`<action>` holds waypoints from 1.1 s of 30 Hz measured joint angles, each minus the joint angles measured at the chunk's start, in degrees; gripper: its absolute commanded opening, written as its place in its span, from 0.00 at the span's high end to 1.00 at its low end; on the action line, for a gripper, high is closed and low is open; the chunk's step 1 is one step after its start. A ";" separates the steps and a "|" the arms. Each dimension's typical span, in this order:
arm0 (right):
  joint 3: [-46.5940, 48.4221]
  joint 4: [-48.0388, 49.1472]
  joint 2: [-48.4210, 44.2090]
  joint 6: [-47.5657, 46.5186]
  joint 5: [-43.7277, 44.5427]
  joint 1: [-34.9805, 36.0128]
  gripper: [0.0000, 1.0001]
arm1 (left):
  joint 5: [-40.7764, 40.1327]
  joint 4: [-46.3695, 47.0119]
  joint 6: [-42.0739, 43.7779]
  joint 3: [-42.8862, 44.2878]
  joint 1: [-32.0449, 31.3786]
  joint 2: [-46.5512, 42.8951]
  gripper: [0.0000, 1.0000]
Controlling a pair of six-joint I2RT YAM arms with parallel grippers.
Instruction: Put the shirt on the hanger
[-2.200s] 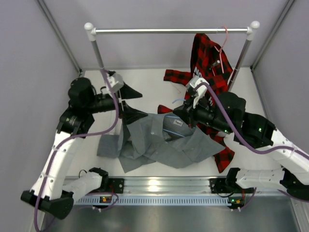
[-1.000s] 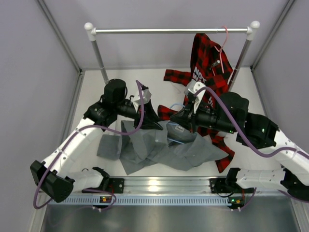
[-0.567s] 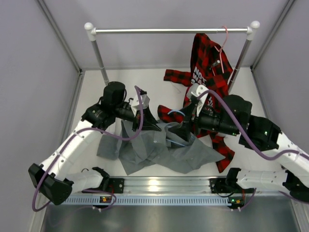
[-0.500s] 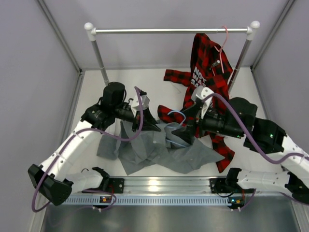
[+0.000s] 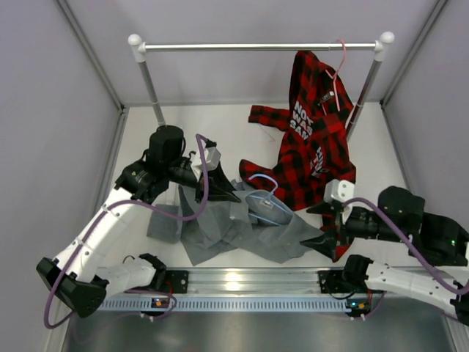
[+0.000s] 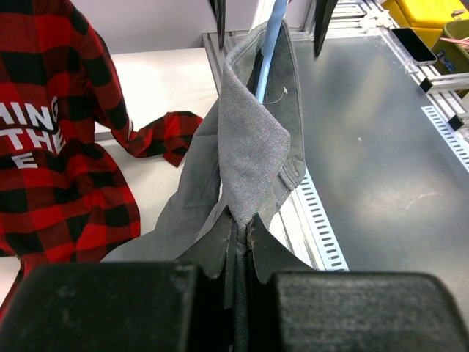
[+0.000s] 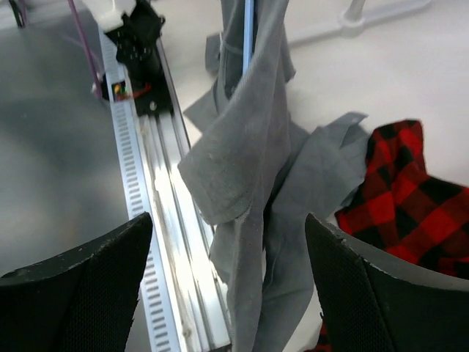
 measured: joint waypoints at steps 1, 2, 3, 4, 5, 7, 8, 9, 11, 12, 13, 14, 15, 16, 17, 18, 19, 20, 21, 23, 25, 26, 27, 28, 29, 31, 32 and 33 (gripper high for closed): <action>-0.48 -0.44 0.74 -0.20 -0.31 0.00 0.21 | 0.33 -0.02 -0.11 0.31 0.00 0.00 1.00; -0.72 -0.83 2.10 -0.37 -0.90 0.00 0.23 | 0.63 -0.02 -0.13 0.52 0.02 0.00 1.00; -0.87 -0.81 3.30 -0.48 -1.51 0.00 0.25 | 0.96 -0.02 -0.17 0.79 0.02 0.00 1.00; -0.87 -0.83 4.63 -0.70 -2.12 0.00 0.32 | 1.20 -0.02 -0.20 0.98 0.00 0.00 1.00; -0.87 -0.68 6.16 -0.94 -2.78 0.00 0.35 | 1.55 -0.02 -0.24 1.16 0.02 0.00 1.00; -0.87 -0.26 9.18 -1.09 -3.67 0.00 0.41 | 1.95 -0.02 -0.46 1.33 0.00 0.00 1.00; -0.87 0.00 10.49 -1.29 -4.04 0.00 0.48 | 1.92 -0.02 -0.63 1.38 0.00 0.04 1.00; -0.87 0.35 11.56 -1.51 -4.39 0.00 0.57 | 1.90 0.00 -0.92 1.38 0.00 0.13 1.00; -0.87 1.09 13.22 -1.84 -4.61 0.00 1.00 | 1.62 -0.02 -1.36 1.44 0.00 0.39 1.00; -0.85 1.55 13.49 -1.73 -4.57 0.00 1.00 | 1.16 -0.02 -1.53 1.46 0.02 0.55 1.00; -0.85 1.73 13.42 -1.55 -4.44 0.00 1.00 | 0.63 -0.04 -1.86 1.53 0.02 0.63 1.00; -0.87 1.88 13.09 -1.40 -3.93 0.00 1.00 | -0.39 -0.22 -2.38 1.77 0.00 0.70 1.00; -0.87 2.14 12.66 -1.31 -3.43 -0.02 1.00 | -1.27 -0.39 -3.02 2.14 -0.09 0.74 1.00; -0.87 2.49 12.20 -1.25 -2.86 -0.02 1.00 | -2.67 -0.46 -3.91 2.93 -0.39 0.76 1.00; -0.87 2.93 11.76 -1.18 -2.23 -0.02 1.00 | -3.48 -0.48 -4.66 3.54 -0.57 0.76 1.00; -0.87 3.50 11.32 -1.14 -1.53 -0.02 1.00 | -4.90 -0.46 -5.66 4.63 -0.81 0.76 1.00; -0.87 4.20 10.91 -1.01 -0.72 -0.02 1.00 | -5.81 -0.46 -6.38 5.31 -0.96 0.76 1.00; -0.85 4.81 10.60 -0.94 0.13 -0.02 1.00 | -6.80 -0.46 -7.26 6.12 -1.07 0.76 1.00; -0.85 5.38 10.34 -0.79 0.76 -0.02 1.00 | -7.69 -0.46 -7.93 6.82 -1.18 0.76 1.00; -0.79 6.21 10.19 -0.66 1.81 -0.02 1.00 | -9.29 -0.46 -9.33 7.72 -1.38 0.72 0.84; -0.70 6.56 10.19 -0.59 2.45 -0.02 1.00 | -11.23 -0.37 -10.45 8.00 -1.38 0.52 0.35; -0.59 6.23 10.16 -0.61 2.43 -0.02 1.00 | -13.38 -0.22 -11.45 8.13 -1.27 0.37 0.17; -0.44 6.12 10.10 -0.59 2.38 -0.02 1.00 | -15.34 0.04 -12.26 8.28 -0.87 0.28 0.14; -0.15 5.97 10.05 -0.55 2.69 -0.02 1.00 | -17.27 0.20 -13.51 8.46 -0.66 0.17 0.11; 0.13 5.90 10.10 -0.42 3.02 -0.02 1.00 | -19.67 0.52 -14.60 8.55 -0.42 -0.09 0.09; 1.25 5.64 10.47 0.02 4.20 -0.02 1.00 | -25.70 1.49 -17.42 8.57 -0.28 -1.44 0.06; 1.95 5.60 10.78 0.37 5.62 0.00 1.00 | -30.21 1.86 -19.06 8.57 -0.28 -2.58 0.06; 2.60 5.55 10.97 0.90 6.84 0.00 1.00 | -34.91 2.16 -20.90 8.59 -0.28 -4.11 0.05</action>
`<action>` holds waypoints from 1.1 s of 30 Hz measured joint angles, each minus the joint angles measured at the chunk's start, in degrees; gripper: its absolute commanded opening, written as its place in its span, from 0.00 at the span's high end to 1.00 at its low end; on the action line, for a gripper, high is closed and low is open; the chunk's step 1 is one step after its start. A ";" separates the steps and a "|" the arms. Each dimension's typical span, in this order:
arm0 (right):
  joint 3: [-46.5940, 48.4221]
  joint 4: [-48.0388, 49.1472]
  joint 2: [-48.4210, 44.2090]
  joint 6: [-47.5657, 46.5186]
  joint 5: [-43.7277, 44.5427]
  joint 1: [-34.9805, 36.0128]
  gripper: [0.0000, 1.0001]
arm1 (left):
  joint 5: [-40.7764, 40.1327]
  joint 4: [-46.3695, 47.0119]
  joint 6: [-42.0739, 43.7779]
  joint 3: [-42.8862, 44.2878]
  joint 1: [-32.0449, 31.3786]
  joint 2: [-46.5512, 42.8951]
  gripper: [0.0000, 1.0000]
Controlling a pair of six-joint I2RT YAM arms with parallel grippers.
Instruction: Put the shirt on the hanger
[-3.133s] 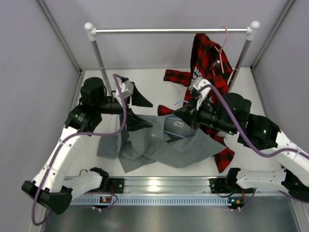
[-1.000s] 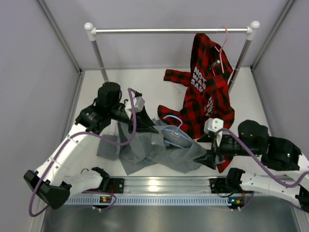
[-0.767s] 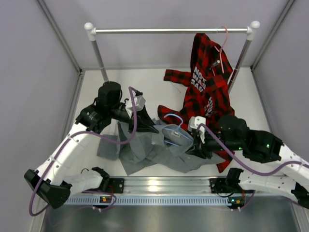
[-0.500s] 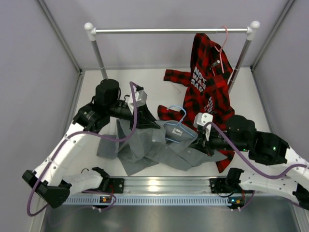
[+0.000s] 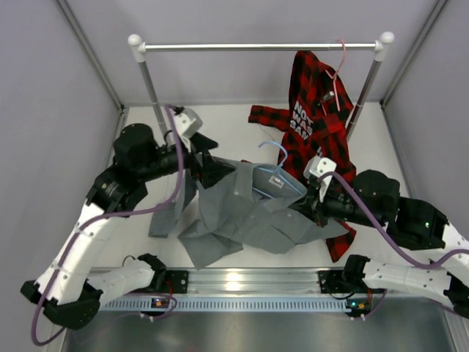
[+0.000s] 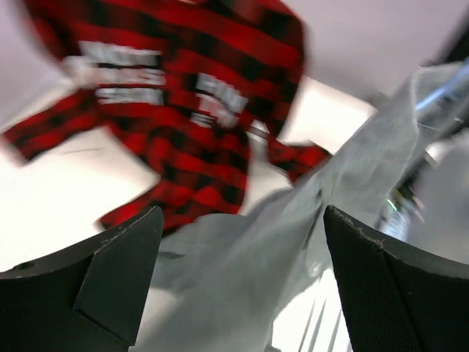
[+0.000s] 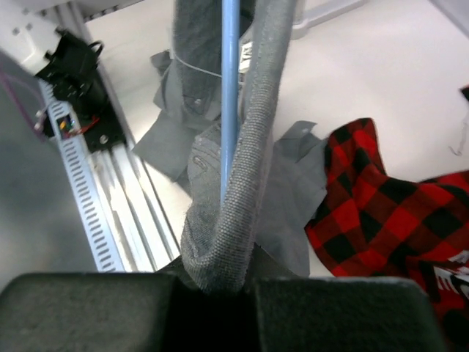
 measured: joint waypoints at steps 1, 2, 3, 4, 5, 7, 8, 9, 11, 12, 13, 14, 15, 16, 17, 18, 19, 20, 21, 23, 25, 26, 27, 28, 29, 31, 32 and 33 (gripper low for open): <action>0.90 -0.07 0.42 0.74 1.70 0.00 1.00 | -4.39 -0.02 -1.53 0.11 0.00 -1.33 0.05; 1.99 -0.09 0.94 1.90 3.82 0.00 1.00 | -11.96 -0.48 -3.69 0.63 -0.02 -3.52 0.04; 3.19 -0.26 1.57 3.28 5.77 0.00 1.00 | -18.27 -0.63 -5.22 1.16 0.00 -5.57 0.02; 4.24 -0.31 2.08 4.44 7.52 0.00 1.00 | -24.11 -0.42 -6.38 1.38 0.07 -7.87 0.02; 5.64 -0.44 2.75 5.86 9.51 0.00 1.00 | -28.57 -0.42 -7.15 1.38 0.09 -10.08 0.02; 9.33 -1.03 4.98 8.55 12.37 0.00 1.00 | -37.16 -0.76 -8.28 0.83 0.11 -15.17 0.02; 11.43 -1.38 6.16 9.60 13.25 0.00 1.00 | -40.94 -0.79 -8.68 0.07 0.11 -17.97 0.02; 14.10 -1.86 7.72 10.75 13.84 0.00 1.00 | -44.63 -0.57 -9.01 -1.22 0.11 -20.92 0.02; 21.46 -4.26 11.93 12.96 14.73 0.00 1.00 | -51.45 -0.48 -9.51 -5.18 0.11 -26.14 0.02; 24.63 -4.76 13.86 13.90 14.95 0.00 1.00 | -55.89 -0.17 -10.03 -8.17 0.11 -28.59 0.02; 28.33 -5.16 16.24 15.13 15.21 0.00 1.00 | -59.52 -0.46 -10.43 -10.71 0.11 -30.47 0.02; 31.58 -5.53 18.43 16.35 15.43 0.00 1.00 | -64.32 -0.70 -10.82 -14.19 0.11 -32.68 0.02; 34.27 -6.32 20.44 17.62 15.69 0.00 1.00 | -68.87 -0.61 -10.86 -17.64 0.11 -34.75 0.02; 37.18 -7.69 22.51 18.97 16.04 0.00 1.00 | -73.13 0.07 -10.73 -21.18 0.11 -37.09 0.02; 39.71 -9.01 24.46 20.24 16.24 0.00 1.00 | -76.61 0.39 -10.38 -24.35 0.11 -39.30 0.02; 41.86 -10.51 26.32 21.62 16.50 0.00 1.00 | -79.69 0.61 -9.86 -26.86 0.11 -41.33 0.02; 43.43 -11.80 27.80 23.02 16.90 0.00 1.00 | -82.31 1.11 -9.18 -28.46 0.11 -42.82 0.02; 44.24 -12.63 28.76 24.15 17.25 0.00 1.00 | -84.04 1.38 -8.74 -29.03 0.11 -43.39 0.02; 44.78 -13.79 29.77 25.49 17.75 0.00 1.00 | -86.12 2.14 -8.07 -29.11 0.11 -43.52 0.02; 45.46 -16.17 31.43 27.74 18.69 0.00 1.00 | -89.22 4.24 -7.26 -29.05 0.13 -42.99 0.02; 45.81 -17.97 33.16 29.92 19.54 0.00 1.00 | -90.82 5.51 -7.04 -29.00 0.55 -41.88 0.02; 45.90 -18.53 34.10 31.10 19.85 0.00 1.00 | -90.68 5.95 -7.08 -29.00 1.20 -41.20 0.02; 46.12 -19.06 35.23 32.28 20.04 0.00 1.00 | -90.66 6.12 -7.08 -29.00 2.29 -40.48 0.02; 46.14 -19.21 36.06 33.11 20.20 0.00 1.00 | -90.31 6.25 -7.13 -29.07 3.65 -39.85 0.02; 46.12 -19.39 37.18 34.21 20.44 0.00 1.00 | -89.53 6.47 -7.17 -29.24 5.31 -39.32 0.02; 46.07 -19.41 39.41 36.28 21.57 0.02 1.00 | -87.25 6.49 -7.67 -29.79 9.66 -38.47 0.02; 45.99 -19.37 40.44 37.18 22.62 0.04 1.00 | -86.03 6.45 -8.02 -30.14 11.67 -38.07 0.02; 45.97 -19.34 41.33 37.97 23.76 0.04 1.00 | -84.41 6.45 -8.33 -30.47 13.51 -37.79 0.02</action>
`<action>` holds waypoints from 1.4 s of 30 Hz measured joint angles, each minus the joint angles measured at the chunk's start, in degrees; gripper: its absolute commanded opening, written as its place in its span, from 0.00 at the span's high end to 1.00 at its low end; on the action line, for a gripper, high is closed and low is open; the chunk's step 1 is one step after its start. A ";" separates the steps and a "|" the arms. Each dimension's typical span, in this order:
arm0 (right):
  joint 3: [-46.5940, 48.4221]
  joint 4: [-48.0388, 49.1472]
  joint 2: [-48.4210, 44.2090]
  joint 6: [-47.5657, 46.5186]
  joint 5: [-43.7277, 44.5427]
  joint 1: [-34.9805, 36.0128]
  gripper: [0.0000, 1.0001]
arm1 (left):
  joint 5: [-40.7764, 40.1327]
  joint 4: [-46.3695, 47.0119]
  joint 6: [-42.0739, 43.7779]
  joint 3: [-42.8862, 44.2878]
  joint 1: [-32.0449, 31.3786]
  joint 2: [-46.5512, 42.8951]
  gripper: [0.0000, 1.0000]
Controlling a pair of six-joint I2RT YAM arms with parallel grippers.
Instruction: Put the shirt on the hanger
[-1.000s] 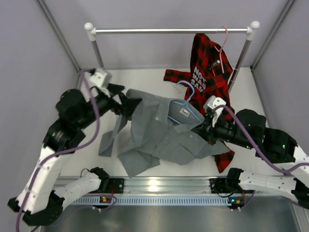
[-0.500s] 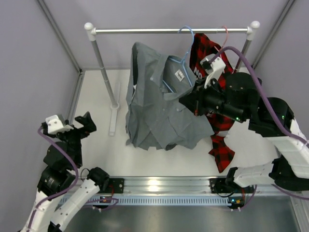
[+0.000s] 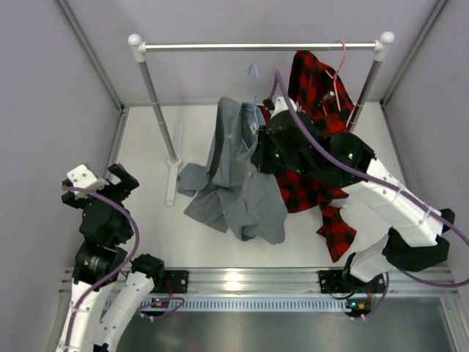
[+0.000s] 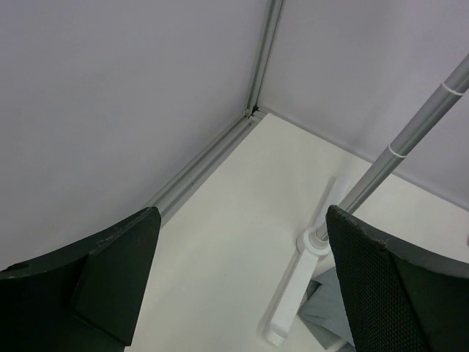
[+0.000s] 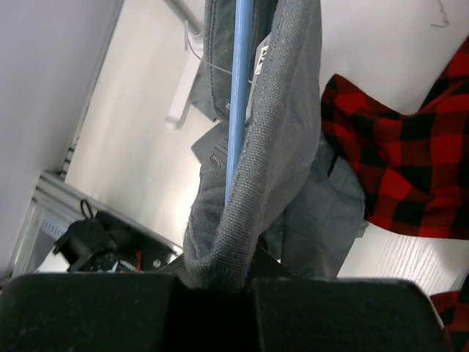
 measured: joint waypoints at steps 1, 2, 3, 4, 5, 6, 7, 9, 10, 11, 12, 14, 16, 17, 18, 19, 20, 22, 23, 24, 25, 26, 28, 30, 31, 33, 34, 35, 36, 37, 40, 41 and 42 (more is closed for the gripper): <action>0.00 0.09 0.63 0.59 0.81 0.00 1.00 | 1.16 -0.02 -0.26 -0.22 1.09 0.26 0.02; 0.00 0.17 1.31 1.20 2.14 0.00 1.00 | 2.34 -0.02 -0.50 -0.39 2.10 0.63 0.02; 0.11 0.28 1.95 1.62 3.26 0.00 1.00 | 3.28 -0.04 -0.57 -0.50 2.73 1.05 0.02; 0.39 0.42 2.54 2.03 4.20 0.00 1.00 | 4.31 -0.02 -0.57 -0.55 3.06 1.49 0.02; 0.98 0.46 3.28 2.21 5.09 0.00 1.00 | 5.01 -0.02 -0.57 -0.57 3.19 1.90 0.02; 2.12 0.44 4.28 2.21 5.99 0.00 1.00 | 5.86 0.00 -0.55 -0.63 3.26 2.36 0.02; 3.30 0.68 5.31 2.19 6.69 0.00 1.00 | 6.82 -0.02 -0.52 -0.76 3.26 2.69 0.02; 5.22 1.20 7.13 2.16 7.98 0.00 1.00 | 8.46 -0.02 -0.48 -1.29 3.28 3.15 0.02; 6.34 1.40 8.20 2.14 8.74 0.00 1.00 | 9.18 -0.07 -0.48 -1.60 3.30 3.39 0.02; 7.43 1.51 9.25 2.03 9.51 0.00 1.00 | 9.90 -0.11 -0.48 -1.84 3.32 3.72 0.02; 8.57 1.57 10.36 1.95 10.19 0.00 1.00 | 10.45 -0.20 -0.48 -1.95 3.32 4.20 0.02; 10.95 1.66 12.52 1.64 11.54 -0.11 1.00 | 11.76 -0.35 -0.48 -2.03 3.39 5.27 0.02; 13.16 1.84 14.43 1.25 12.39 -0.35 1.00 | 12.74 -0.44 -0.48 -2.08 3.41 5.99 0.02; 14.05 2.03 15.17 0.92 12.72 -0.72 1.00 | 13.29 -0.44 -0.48 -2.12 3.43 6.29 0.02; 14.88 2.21 15.85 0.52 12.90 -1.11 1.00 | 13.75 -0.46 -0.48 -2.14 3.43 6.49 0.02; 15.32 2.40 16.15 0.26 12.90 -1.46 1.00 | 14.12 -0.44 -0.48 -2.16 3.43 6.58 0.02; 15.74 2.60 16.41 -0.15 12.85 -1.92 1.00 | 14.58 -0.46 -0.48 -2.19 3.43 6.71 0.02; 17.07 2.71 16.94 -1.01 12.87 -2.82 1.00 | 15.23 -0.46 -0.48 -2.16 3.43 7.15 0.02; 17.46 2.91 17.05 -1.27 12.87 -3.08 1.00 | 15.43 -0.46 -0.48 -2.19 3.45 7.45 0.02; 17.92 3.13 17.14 -1.70 12.81 -3.39 1.00 | 15.82 -0.50 -0.48 -2.16 3.52 7.96 0.02; 18.58 3.41 17.25 -2.10 12.48 -3.72 1.00 | 16.09 -0.55 -0.48 -2.16 3.56 8.55 0.02; 19.37 3.63 17.46 -2.58 11.93 -4.09 1.00 | 16.37 -0.57 -0.48 -2.16 3.72 9.18 0.02; 20.83 4.24 18.18 -3.26 11.10 -4.94 1.00 | 17.11 -0.85 -0.50 -2.16 4.15 10.21 0.02; 22.21 5.33 19.39 -4.15 10.45 -5.99 1.00 | 17.70 -1.05 -0.50 -2.19 4.42 10.71 0.02; 22.49 5.92 19.98 -4.55 10.27 -6.49 1.00 | 17.84 -1.07 -0.50 -2.19 4.50 10.78 0.02; 22.69 6.62 21.18 -5.05 10.19 -7.10 1.00 | 17.97 -1.05 -0.50 -2.19 4.63 10.73 0.02; 22.69 6.80 21.97 -5.29 10.23 -7.32 1.00 | 18.01 -1.05 -0.50 -2.19 4.72 10.73 0.02; 22.67 6.93 22.56 -5.46 10.29 -7.34 1.00 | 18.08 -1.07 -0.50 -2.16 4.90 10.73 0.02; 22.64 6.95 23.30 -5.60 10.36 -7.39 1.00 | 18.25 -1.07 -0.50 -2.19 5.14 10.75 0.02; 22.62 6.97 23.98 -5.62 10.49 -7.41 1.00 | 18.49 -1.07 -0.50 -2.19 5.38 10.78 0.02; 22.45 7.23 25.33 -5.55 10.97 -7.41 1.00 | 19.34 -1.07 -0.52 -2.16 5.88 10.80 0.02; 21.94 7.67 25.38 -5.42 11.13 -7.41 1.00 | 19.47 -1.07 -0.52 -2.19 5.97 10.80 0.02; 21.22 8.20 25.31 -5.25 11.37 -7.41 1.00 | 19.54 -1.07 -0.52 -2.19 6.03 10.80 0.02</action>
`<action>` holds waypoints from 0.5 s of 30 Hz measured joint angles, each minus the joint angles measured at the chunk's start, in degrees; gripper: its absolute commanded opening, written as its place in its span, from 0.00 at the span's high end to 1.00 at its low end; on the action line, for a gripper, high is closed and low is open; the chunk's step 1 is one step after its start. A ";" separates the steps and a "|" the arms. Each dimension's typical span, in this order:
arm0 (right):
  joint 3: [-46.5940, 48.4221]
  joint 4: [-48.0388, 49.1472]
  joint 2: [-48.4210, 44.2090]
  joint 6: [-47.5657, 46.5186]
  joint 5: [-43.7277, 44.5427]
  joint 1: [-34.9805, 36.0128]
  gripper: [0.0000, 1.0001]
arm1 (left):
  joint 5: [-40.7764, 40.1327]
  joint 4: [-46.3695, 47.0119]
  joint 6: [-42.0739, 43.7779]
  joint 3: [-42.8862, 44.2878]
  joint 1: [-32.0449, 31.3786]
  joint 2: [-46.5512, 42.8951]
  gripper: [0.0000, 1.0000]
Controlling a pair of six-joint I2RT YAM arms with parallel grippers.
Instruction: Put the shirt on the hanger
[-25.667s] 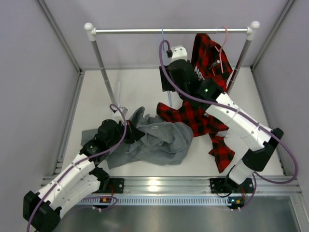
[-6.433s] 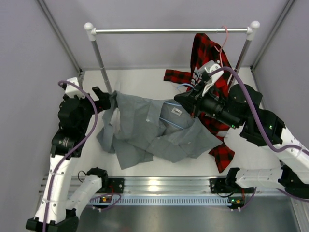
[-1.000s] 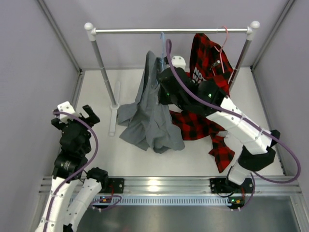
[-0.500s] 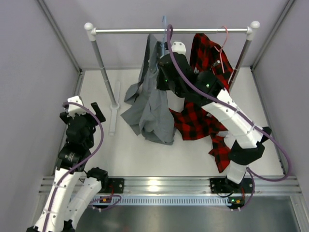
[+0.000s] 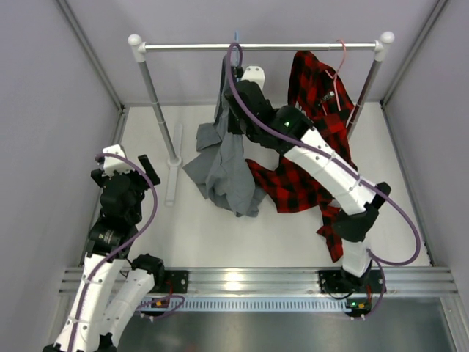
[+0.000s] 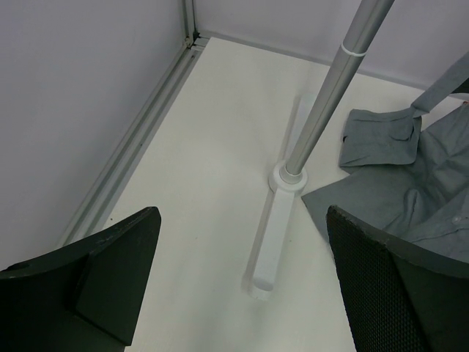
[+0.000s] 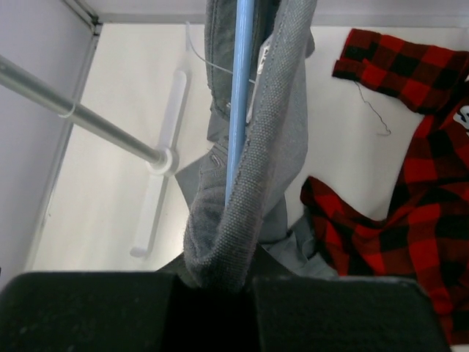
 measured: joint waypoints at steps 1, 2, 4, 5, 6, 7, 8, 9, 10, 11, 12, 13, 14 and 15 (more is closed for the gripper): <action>-0.96 0.83 -0.24 0.20 0.15 0.02 1.00 | 0.17 0.00 0.00 0.00 0.02 -0.02 0.02; -2.97 2.23 -0.94 0.59 0.24 0.02 1.00 | 0.24 0.00 -0.02 0.00 0.02 -0.02 0.02; -6.69 4.04 -2.25 1.16 0.39 0.02 0.94 | 0.39 0.00 -0.02 0.00 0.02 0.00 0.02; -8.55 4.92 -2.93 1.33 0.37 0.04 0.90 | 0.39 0.00 -0.04 0.00 0.04 -0.02 0.02; -9.97 5.66 -3.41 1.42 0.37 0.04 0.83 | 0.39 0.00 -0.07 0.00 0.09 0.00 0.02; -10.67 6.32 -3.61 1.46 0.31 0.04 0.76 | 0.39 0.00 -0.09 0.02 0.13 0.00 0.02; -11.15 7.08 -3.72 1.46 0.20 0.04 0.64 | 0.46 0.00 -0.15 0.00 0.22 0.00 0.02; -11.39 7.69 -3.82 1.49 0.09 0.04 0.35 | 0.70 0.00 -0.20 0.02 0.39 0.00 0.02; -11.63 8.04 -4.00 1.62 0.00 0.04 0.26 | 0.81 0.00 -0.22 0.00 0.52 0.02 0.02; -12.09 8.63 -4.35 1.22 -0.33 0.04 0.18 | 1.05 0.00 -0.24 0.00 0.72 0.07 0.02; -12.66 9.07 -4.92 1.20 -0.61 0.07 0.04 | 1.20 0.00 -0.26 0.00 0.85 0.20 0.02; -13.53 9.64 -5.70 1.09 -0.94 0.09 0.01 | 1.27 0.00 -0.28 0.00 0.98 0.35 0.02; -14.38 9.99 -6.58 0.83 -1.18 0.09 0.01 | 1.42 -0.04 -0.33 0.00 1.05 0.46 0.02; -15.54 10.23 -7.78 0.70 -1.46 0.09 0.01 | 1.49 -0.07 -0.39 0.00 1.09 0.63 0.02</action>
